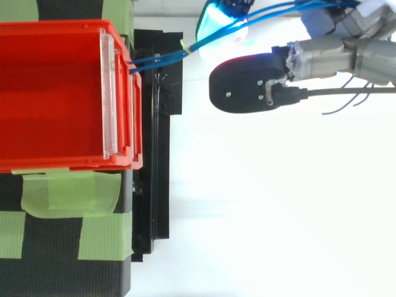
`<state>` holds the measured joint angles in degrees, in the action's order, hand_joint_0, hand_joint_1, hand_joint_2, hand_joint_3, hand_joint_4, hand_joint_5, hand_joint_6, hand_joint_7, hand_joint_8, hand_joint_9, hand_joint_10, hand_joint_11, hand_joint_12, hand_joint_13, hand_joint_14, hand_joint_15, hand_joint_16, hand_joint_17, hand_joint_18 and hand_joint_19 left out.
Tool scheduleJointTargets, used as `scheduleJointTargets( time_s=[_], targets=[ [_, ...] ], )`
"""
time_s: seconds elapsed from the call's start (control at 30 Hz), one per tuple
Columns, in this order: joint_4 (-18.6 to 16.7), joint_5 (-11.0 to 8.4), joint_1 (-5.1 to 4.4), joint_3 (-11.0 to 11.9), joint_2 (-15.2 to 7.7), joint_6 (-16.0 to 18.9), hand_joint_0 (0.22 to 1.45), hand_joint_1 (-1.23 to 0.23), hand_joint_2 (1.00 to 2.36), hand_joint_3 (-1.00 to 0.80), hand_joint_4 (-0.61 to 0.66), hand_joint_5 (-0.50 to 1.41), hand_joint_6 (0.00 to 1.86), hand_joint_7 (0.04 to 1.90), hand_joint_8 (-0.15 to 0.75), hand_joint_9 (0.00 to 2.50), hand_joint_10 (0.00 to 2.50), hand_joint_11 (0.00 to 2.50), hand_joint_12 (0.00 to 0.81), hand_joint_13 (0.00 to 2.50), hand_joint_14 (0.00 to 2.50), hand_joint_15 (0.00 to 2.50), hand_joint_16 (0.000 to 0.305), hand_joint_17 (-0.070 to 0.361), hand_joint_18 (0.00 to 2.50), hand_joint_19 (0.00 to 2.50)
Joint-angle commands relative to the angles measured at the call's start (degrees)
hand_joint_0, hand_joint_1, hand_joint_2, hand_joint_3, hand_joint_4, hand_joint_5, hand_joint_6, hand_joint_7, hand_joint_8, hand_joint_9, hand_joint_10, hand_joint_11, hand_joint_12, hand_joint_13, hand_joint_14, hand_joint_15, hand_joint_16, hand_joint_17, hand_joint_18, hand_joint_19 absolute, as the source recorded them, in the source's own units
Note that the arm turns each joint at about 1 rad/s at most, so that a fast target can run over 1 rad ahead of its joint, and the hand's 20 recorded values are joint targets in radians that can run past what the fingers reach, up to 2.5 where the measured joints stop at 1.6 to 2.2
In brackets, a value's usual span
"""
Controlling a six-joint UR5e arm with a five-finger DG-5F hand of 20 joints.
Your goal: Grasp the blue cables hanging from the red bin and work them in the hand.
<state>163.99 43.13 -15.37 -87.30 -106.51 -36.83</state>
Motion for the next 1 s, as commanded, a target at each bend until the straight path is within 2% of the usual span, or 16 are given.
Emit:
scheduleJointTargets(
  time_s=[0.0, 0.23, 0.4, 0.47, 0.53, 0.67, 0.83, 0.97],
  targets=[
    [0.0, -0.07, 0.07, 0.0, 0.4, -0.2, 0.90, -0.62, 1.01, -0.78, 0.40, 0.52, 0.02, 1.23, 0.455, 1.81, 2.50, 2.50, 0.533, 1.89, 2.50, 1.40, 0.203, 0.153, 2.50, 0.76],
    [-0.3, -0.07, 0.07, 0.0, 1.3, -2.6, 0.91, -0.65, 1.01, -0.76, 0.37, 0.57, 0.02, 1.27, 0.455, 1.81, 2.50, 2.50, 0.533, 1.89, 2.50, 1.40, 0.203, 0.153, 2.50, 0.76],
    [-1.7, -0.07, 0.34, 0.0, 1.3, -4.2, 0.91, -0.67, 1.01, -0.77, 0.28, 0.65, 0.00, 1.50, 0.455, 1.81, 2.50, 2.50, 0.533, 1.89, 2.50, 1.40, 0.203, 0.153, 2.50, 0.76],
    [-2.8, 0.02, 0.51, 0.0, 1.3, -4.5, 0.91, -0.68, 1.01, -0.76, 0.27, 0.66, 0.00, 1.53, 0.455, 1.81, 2.50, 2.50, 0.533, 1.89, 2.50, 1.40, 0.203, 0.153, 2.50, 0.76],
    [-3.1, 0.02, 0.51, 0.0, 1.2, -4.7, 0.91, -0.69, 1.01, -0.71, 0.27, 0.66, 0.03, 1.53, 0.455, 1.81, 2.50, 2.50, 0.533, 1.89, 2.50, 1.40, 0.203, 0.153, 2.50, 0.76],
    [-3.8, 0.28, 0.60, 0.0, 1.2, -5.1, 0.89, -0.71, 1.03, -0.46, 0.29, 0.67, 0.00, 1.52, 0.455, 1.81, 2.50, 2.50, 0.533, 1.89, 2.50, 1.40, 0.203, 0.153, 2.50, 0.76],
    [-5.3, 0.99, 0.69, 0.0, 1.2, -5.8, 0.89, -0.70, 1.04, -0.17, 0.35, 0.60, 0.01, 1.37, 0.455, 1.81, 2.50, 2.50, 0.533, 1.89, 2.50, 1.40, 0.203, 0.153, 2.50, 0.76],
    [-5.3, 1.78, 0.78, 0.0, 1.2, -6.4, 0.89, -0.68, 1.04, -0.05, 0.38, 0.54, 0.02, 1.28, 0.455, 1.81, 2.50, 2.50, 0.533, 1.89, 2.50, 1.40, 0.203, 0.153, 2.50, 0.76]
  ],
)
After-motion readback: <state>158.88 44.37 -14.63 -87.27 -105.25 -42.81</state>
